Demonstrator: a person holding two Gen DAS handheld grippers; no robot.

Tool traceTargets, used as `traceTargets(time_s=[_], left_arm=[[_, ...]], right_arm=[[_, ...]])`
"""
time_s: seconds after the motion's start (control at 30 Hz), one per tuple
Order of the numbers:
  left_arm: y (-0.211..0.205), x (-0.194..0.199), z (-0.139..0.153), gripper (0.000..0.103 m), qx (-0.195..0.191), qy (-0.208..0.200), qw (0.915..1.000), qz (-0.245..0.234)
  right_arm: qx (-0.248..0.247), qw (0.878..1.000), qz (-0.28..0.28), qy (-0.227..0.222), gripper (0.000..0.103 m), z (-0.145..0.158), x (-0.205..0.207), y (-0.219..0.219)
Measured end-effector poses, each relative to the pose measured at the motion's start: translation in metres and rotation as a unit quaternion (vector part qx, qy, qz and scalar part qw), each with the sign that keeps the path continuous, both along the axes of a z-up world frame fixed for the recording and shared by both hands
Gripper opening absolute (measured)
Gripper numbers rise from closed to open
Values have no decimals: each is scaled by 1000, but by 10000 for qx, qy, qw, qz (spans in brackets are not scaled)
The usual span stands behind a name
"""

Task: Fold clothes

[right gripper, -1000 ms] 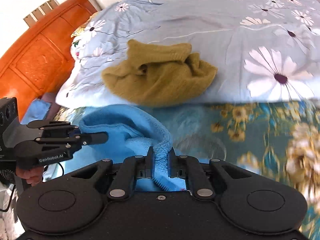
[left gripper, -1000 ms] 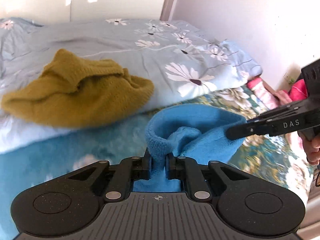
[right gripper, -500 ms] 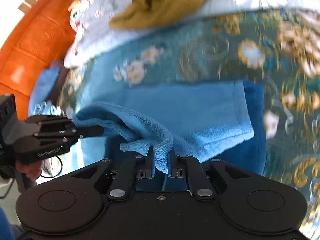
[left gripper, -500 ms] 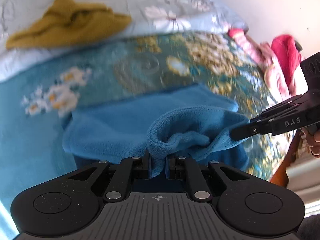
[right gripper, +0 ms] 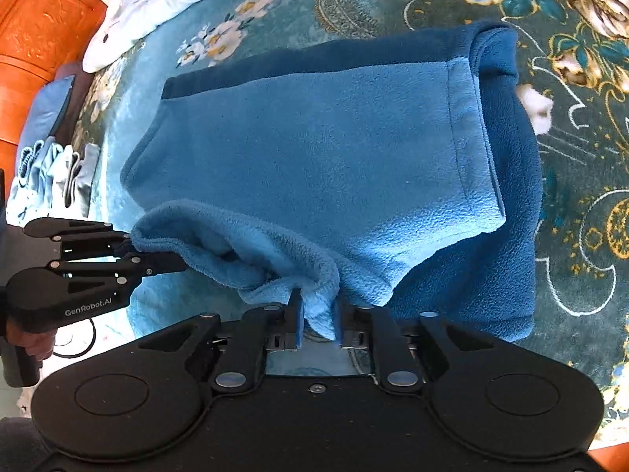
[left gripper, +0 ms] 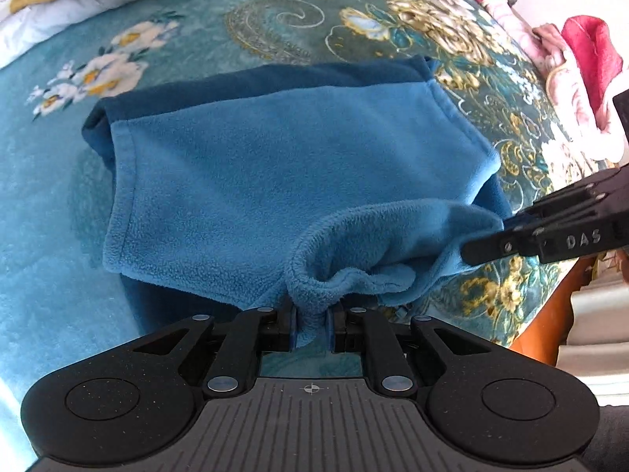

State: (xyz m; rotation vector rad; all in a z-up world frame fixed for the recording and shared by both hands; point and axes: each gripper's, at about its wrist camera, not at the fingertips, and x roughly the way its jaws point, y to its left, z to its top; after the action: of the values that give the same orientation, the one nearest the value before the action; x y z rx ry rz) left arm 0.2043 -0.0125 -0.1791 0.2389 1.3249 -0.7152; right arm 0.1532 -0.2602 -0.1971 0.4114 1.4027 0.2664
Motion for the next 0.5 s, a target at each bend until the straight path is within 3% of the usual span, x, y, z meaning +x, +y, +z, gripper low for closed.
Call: traceTargets(time_s=[0.13, 0.2, 0.23, 0.4, 0.5], left_arm=[[7, -3, 14, 20, -110, 93, 9999, -28], [14, -4, 26, 54, -226, 156, 9996, 22], [17, -5, 31, 57, -292, 182, 9994, 54], [33, -2, 45, 60, -417, 149, 9971, 613], [32, 12, 31, 64, -178, 109, 9941, 1062]], right_arm=[[-75, 9997, 224, -67, 24, 8, -5, 2], [-27, 9995, 292, -122, 31, 18, -9, 0], [19, 9994, 296, -164, 32, 23, -12, -2], [79, 9994, 108, -332, 42, 39, -22, -16], [-48, 9991, -323, -280, 45, 31, -16, -25]])
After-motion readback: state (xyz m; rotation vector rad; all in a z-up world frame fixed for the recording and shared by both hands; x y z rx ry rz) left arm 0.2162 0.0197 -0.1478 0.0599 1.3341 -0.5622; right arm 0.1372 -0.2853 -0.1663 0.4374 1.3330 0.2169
